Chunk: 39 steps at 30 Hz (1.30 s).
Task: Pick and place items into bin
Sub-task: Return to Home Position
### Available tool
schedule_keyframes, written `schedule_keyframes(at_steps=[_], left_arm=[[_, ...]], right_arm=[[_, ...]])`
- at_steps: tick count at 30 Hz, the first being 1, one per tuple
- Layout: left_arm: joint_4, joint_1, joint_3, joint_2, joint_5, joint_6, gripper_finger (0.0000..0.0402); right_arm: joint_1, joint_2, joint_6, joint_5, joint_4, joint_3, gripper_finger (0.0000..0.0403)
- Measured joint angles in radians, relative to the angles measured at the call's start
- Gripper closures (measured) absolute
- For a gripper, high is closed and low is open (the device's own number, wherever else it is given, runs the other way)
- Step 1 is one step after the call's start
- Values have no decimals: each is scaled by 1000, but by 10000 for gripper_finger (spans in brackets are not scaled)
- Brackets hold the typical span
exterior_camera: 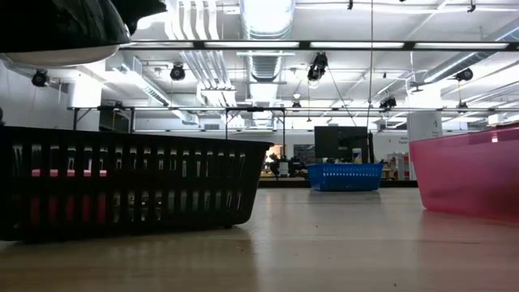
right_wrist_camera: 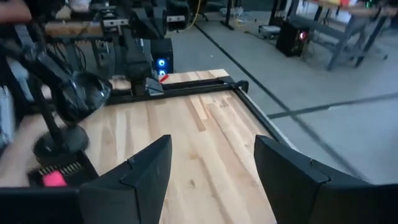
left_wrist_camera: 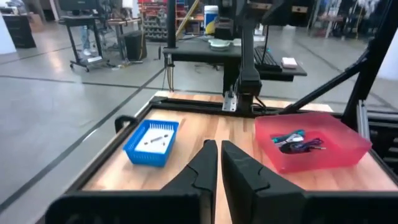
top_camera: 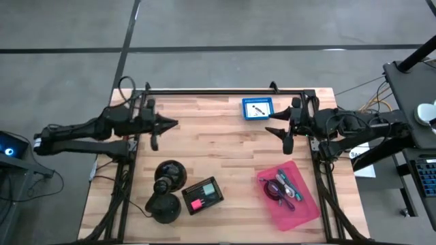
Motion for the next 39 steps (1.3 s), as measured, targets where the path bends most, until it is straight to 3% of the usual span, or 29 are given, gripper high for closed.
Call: schedule_keyframes(at_steps=[3,8,14,18,24,30,39], left_arm=[[38,0,-130,-104,0,-42,394],[124,0,-310,-280,3,-48,394],[173,-1,-440,-469,23,107,394],[158,-1,-482,-557,25,106,394],[171,-1,-484,-525,25,106,394],[171,-1,-486,-516,25,104,394],[164,-1,-486,-550,25,104,394]], right_arm=[[0,16,-40,0,24,2,188],[0,57,35,1,132,-16,188],[-4,152,-31,-1,272,-19,189],[-34,204,41,-127,276,-20,206],[-50,242,58,-427,346,-21,277],[-79,186,-30,-485,344,-46,383],[-195,-94,-83,-560,354,-228,394]])
